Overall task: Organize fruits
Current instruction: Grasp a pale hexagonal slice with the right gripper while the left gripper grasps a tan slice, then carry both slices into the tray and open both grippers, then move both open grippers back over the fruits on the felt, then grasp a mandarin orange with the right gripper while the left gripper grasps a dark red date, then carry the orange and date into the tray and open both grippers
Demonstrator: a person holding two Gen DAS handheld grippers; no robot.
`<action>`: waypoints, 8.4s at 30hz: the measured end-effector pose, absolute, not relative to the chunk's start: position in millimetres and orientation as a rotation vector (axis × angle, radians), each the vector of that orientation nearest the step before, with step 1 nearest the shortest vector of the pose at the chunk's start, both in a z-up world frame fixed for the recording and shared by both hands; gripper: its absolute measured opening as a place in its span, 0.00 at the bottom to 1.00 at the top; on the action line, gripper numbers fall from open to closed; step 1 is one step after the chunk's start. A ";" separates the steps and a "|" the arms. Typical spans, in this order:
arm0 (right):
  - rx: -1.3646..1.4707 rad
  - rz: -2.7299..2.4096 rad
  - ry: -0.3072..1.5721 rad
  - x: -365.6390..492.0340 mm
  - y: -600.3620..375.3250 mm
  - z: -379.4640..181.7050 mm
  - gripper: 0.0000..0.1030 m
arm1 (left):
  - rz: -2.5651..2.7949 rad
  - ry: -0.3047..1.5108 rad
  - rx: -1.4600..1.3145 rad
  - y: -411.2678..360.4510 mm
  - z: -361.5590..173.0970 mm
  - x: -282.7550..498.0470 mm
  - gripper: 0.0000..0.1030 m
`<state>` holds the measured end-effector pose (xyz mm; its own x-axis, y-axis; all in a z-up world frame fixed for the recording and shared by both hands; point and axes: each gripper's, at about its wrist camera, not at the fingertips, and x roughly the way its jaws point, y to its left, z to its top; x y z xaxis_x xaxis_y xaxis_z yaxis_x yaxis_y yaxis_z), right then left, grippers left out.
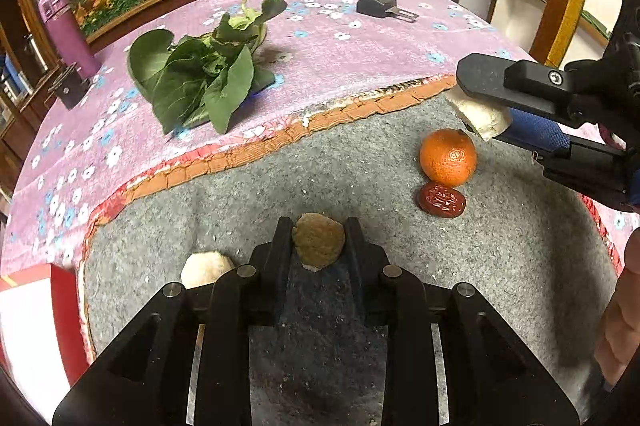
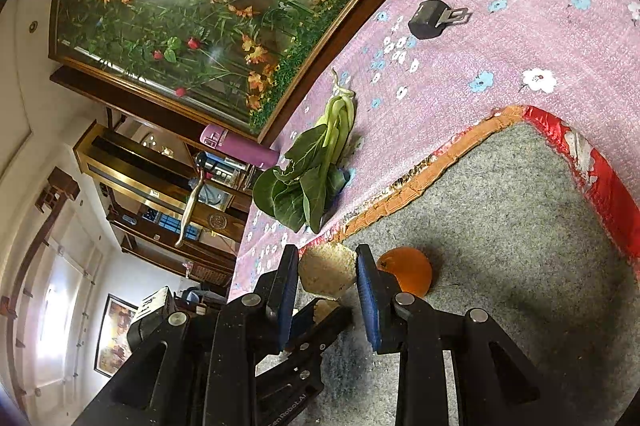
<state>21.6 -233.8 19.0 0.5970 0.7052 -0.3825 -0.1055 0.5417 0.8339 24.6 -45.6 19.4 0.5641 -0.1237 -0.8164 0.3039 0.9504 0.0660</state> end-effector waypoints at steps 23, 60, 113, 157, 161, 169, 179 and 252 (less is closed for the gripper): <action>0.647 0.544 0.771 18.8 -196.1 25.7 0.27 | 0.060 0.554 0.144 35.0 119.6 -101.9 0.24; 0.245 0.955 0.955 -43.6 151.2 42.7 0.27 | 0.504 0.674 -0.136 285.7 70.0 -164.0 0.25; 0.680 0.429 0.691 -40.3 -264.7 57.9 0.43 | 0.133 0.772 0.109 91.4 85.1 -129.6 0.57; 0.695 0.294 0.866 35.0 -275.0 20.4 0.33 | -0.167 0.949 0.092 -101.1 40.7 9.3 0.57; 0.727 0.301 0.863 36.1 -277.8 20.0 0.33 | -0.147 0.971 0.060 -109.8 30.7 20.3 0.57; 0.737 0.309 0.869 37.8 -278.3 19.5 0.33 | -0.156 0.947 0.058 -110.2 19.5 19.3 0.30; 0.728 0.350 0.872 39.3 -272.2 19.7 0.33 | -0.221 0.925 0.082 -90.4 27.0 5.2 0.25; 0.253 0.911 1.035 -56.4 137.7 16.6 0.40 | 0.455 0.709 -0.087 281.8 54.4 -170.5 0.27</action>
